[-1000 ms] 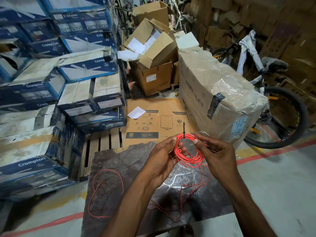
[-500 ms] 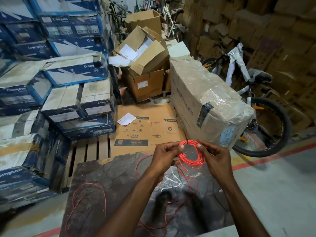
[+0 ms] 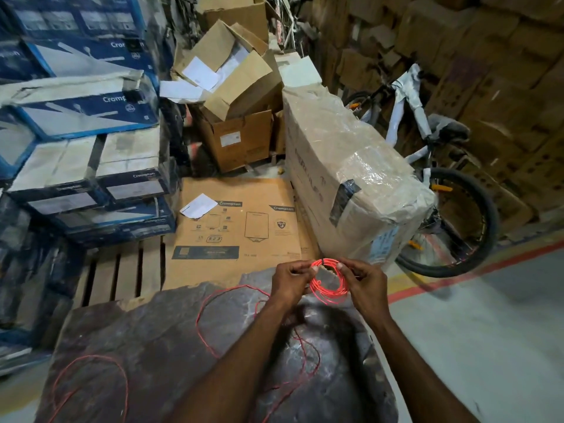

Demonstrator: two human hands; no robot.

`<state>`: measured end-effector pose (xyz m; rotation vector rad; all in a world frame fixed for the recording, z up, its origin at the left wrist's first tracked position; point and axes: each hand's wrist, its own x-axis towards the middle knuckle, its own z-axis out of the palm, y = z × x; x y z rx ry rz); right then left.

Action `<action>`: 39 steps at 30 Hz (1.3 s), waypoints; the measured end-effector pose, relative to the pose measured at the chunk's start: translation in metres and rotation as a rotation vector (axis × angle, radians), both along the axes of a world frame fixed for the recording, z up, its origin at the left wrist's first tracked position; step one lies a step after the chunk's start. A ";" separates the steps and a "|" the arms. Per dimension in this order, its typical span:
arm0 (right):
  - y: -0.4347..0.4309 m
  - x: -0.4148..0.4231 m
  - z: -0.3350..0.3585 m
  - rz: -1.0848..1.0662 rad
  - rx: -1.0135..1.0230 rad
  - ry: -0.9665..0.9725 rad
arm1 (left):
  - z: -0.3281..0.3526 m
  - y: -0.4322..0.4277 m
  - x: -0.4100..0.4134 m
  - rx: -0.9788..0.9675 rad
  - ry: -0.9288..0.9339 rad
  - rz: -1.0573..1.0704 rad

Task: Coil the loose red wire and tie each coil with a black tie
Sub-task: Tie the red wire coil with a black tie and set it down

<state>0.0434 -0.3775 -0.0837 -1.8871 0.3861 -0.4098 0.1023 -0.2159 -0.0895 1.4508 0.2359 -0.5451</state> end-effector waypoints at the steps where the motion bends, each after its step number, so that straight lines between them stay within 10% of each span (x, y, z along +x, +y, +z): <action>1: -0.003 0.003 -0.010 -0.003 -0.001 0.022 | -0.011 -0.004 0.003 0.017 0.021 0.000; 14: -0.011 0.025 -0.094 0.033 -0.088 0.184 | -0.095 -0.019 0.015 0.168 0.106 0.104; 29: -0.009 0.022 -0.126 0.137 -0.322 0.247 | -0.103 -0.002 -0.007 0.964 -0.875 -0.440; 39: -0.010 -0.015 -0.127 0.430 -0.856 0.388 | -0.134 0.006 -0.019 1.169 -0.911 -0.673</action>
